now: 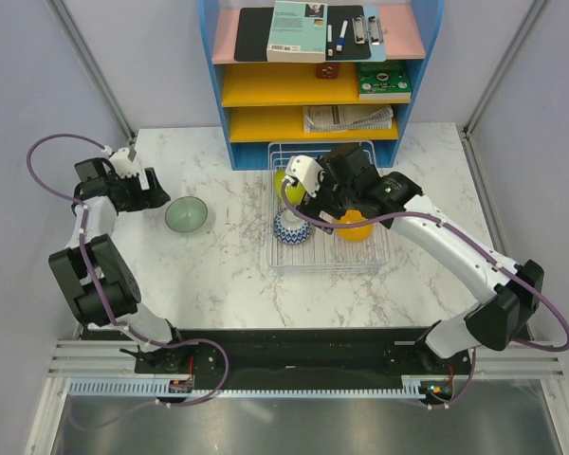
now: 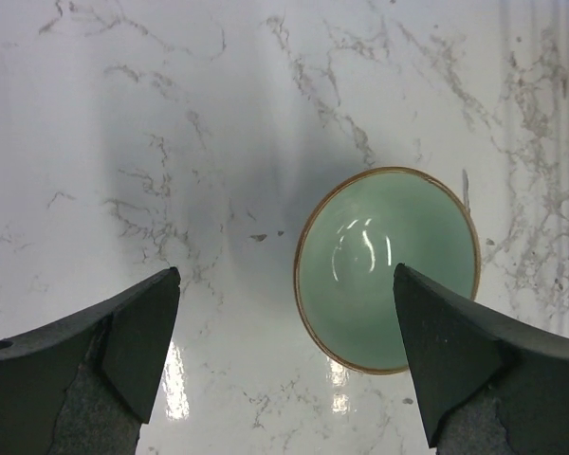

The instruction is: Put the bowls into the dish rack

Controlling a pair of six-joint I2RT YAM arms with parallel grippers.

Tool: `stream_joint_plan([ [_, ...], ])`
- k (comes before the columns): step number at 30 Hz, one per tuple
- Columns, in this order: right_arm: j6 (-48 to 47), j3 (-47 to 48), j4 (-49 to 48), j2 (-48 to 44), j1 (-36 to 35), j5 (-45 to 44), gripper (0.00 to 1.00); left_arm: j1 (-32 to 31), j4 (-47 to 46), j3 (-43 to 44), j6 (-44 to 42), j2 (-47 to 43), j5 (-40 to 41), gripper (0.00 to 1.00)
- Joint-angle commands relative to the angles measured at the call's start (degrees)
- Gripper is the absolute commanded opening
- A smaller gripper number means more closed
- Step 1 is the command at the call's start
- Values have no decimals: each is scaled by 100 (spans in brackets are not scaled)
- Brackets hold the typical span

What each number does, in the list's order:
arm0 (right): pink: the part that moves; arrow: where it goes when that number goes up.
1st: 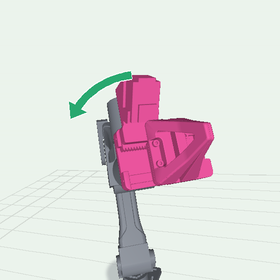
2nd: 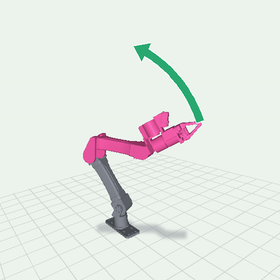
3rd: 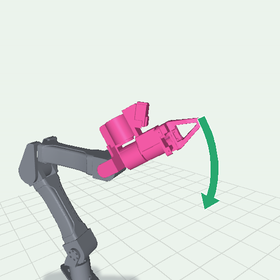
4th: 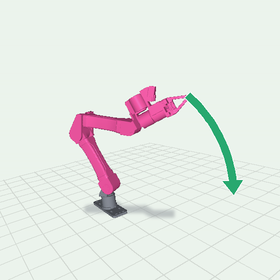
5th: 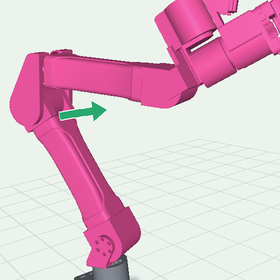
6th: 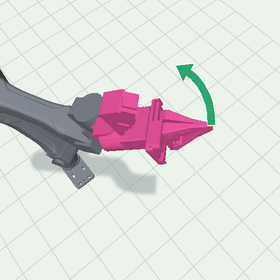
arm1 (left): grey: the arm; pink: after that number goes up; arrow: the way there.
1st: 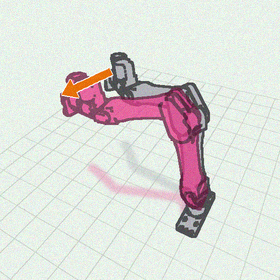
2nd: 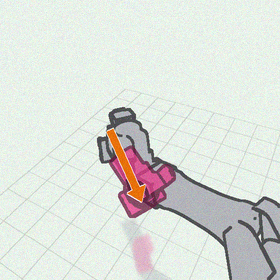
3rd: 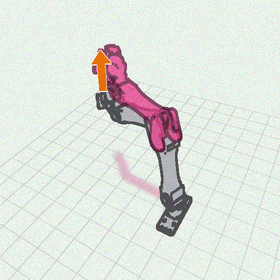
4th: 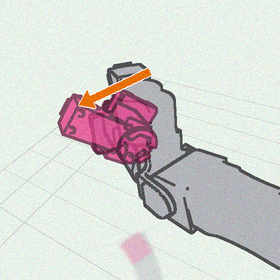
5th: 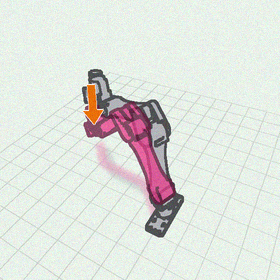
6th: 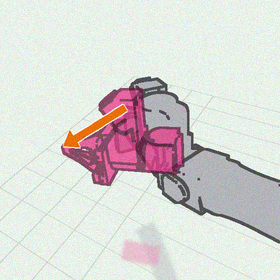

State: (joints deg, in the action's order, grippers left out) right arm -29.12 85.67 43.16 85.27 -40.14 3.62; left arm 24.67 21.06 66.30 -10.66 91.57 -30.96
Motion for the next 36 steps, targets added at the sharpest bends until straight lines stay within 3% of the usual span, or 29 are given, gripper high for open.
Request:
stream_joint_plan([
  [1, 214, 82, 70, -257, -248, 271, 98, -58, 285, 348, -253, 300, 467, 99],
  [12, 214, -226, -62, -389, -363, 306, 97, -664, 425, 436, -490, 880, 1250, 95],
  [19, 214, -296, -123, -424, -442, 315, 98, -770, 452, 471, -508, 1073, 1338, 78],
  [27, 197, -375, -176, -415, -512, 280, 97, -849, 478, 506, -534, 1231, 1347, 72],
  [30, 197, -393, -202, -424, -521, 262, 98, -902, 487, 506, -543, 1284, 1338, 63],
  [34, 188, -393, -211, -398, -565, 227, 98, -981, 487, 506, -525, 1337, 1233, 37],
  [36, 179, -393, -211, -380, -574, 174, 98, -1007, 496, 524, -517, 1363, 1206, 31],
])
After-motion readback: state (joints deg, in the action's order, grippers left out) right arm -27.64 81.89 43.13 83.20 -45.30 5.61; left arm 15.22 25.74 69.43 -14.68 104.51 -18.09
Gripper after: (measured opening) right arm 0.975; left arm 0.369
